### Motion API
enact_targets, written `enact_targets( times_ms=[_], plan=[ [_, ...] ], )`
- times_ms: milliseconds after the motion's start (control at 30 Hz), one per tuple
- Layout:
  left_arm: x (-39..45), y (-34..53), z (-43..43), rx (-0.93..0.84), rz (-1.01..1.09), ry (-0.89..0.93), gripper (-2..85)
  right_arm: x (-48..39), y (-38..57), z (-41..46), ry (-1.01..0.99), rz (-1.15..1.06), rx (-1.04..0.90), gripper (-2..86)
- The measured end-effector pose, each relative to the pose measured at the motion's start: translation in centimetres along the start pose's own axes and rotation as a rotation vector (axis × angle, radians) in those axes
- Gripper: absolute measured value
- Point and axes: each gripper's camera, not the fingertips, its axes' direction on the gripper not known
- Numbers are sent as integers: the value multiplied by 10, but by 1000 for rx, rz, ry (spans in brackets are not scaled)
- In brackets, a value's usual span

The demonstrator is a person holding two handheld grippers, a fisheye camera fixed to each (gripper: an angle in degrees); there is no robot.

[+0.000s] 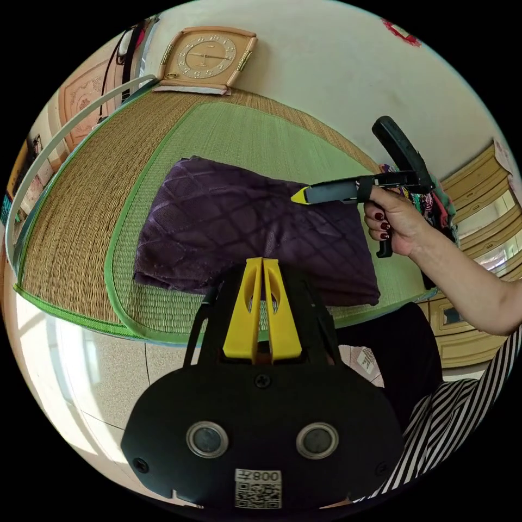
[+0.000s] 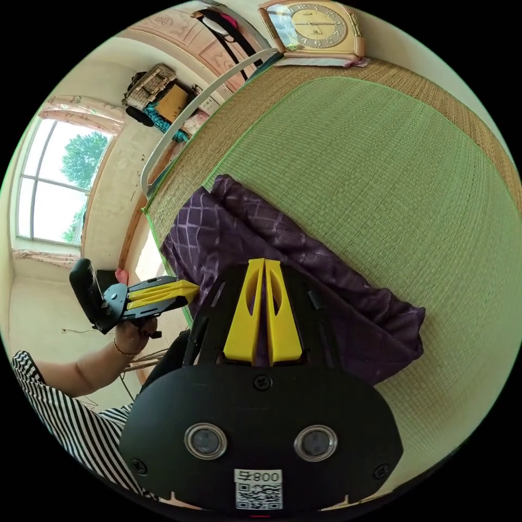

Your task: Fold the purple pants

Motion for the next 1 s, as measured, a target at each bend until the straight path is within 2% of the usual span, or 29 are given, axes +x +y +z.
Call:
enact_targets(
  times_ms=[267,333,467,533,600,833,1000],
  plan=[
    [2,10,9,42,65,81,0,-43,47,-62,-70,-85,96,1],
    [13,8,25,8,119,103,0,-52,75,-71,-78,-92,96,1],
    [26,11,73,-112,207,25,0,-62,147,-71,-70,-56,26,1],
    [21,15,89,-159,209,3,0,-62,172,-63,-69,-16,-14,1],
    [12,19,95,-159,186,29,0,-59,193,-64,-151,35,27,1],
    [28,14,101,-113,257,59,0,-67,187,-113,-148,51,140,0],
    [49,16,142,-235,377,88,0,-26,157,-164,-104,193,270,0]
  ],
)
